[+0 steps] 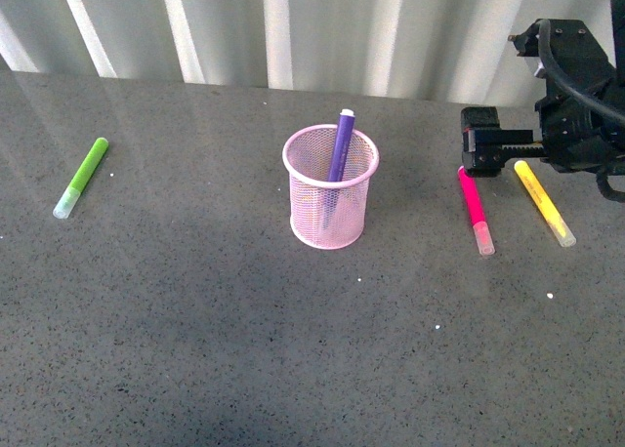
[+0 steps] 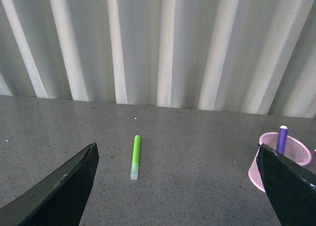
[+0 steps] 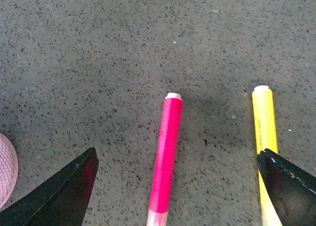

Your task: Insert purple and pink pens into pink cup

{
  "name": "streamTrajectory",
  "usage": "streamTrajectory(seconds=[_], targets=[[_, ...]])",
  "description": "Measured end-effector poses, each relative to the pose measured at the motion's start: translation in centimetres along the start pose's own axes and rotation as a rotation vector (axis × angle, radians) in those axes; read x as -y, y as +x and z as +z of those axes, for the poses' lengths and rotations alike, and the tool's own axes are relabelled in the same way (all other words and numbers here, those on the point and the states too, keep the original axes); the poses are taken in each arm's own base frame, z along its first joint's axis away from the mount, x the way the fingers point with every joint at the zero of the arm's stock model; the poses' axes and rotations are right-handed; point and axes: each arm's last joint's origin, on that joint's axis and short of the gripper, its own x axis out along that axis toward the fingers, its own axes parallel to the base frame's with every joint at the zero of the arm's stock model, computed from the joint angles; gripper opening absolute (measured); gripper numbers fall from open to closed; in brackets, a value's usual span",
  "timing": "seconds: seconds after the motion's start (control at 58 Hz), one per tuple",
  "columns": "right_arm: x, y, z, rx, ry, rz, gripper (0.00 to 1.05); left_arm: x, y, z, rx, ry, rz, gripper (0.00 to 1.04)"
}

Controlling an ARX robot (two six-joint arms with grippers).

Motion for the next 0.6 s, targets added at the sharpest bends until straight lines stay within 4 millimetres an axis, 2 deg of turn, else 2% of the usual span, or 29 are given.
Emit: streamTrajectory(seconds=[0.259, 0.603], targets=[[-0.8, 2.6, 0.7, 0.002, 0.042, 0.027, 0.98, 0.0, 0.0, 0.0, 0.0, 0.0, 0.0, 0.98], [-0.9, 5.5, -1.4, -0.071, 0.067, 0.004, 0.98, 0.0, 0.0, 0.0, 0.0, 0.0, 0.0, 0.98]])
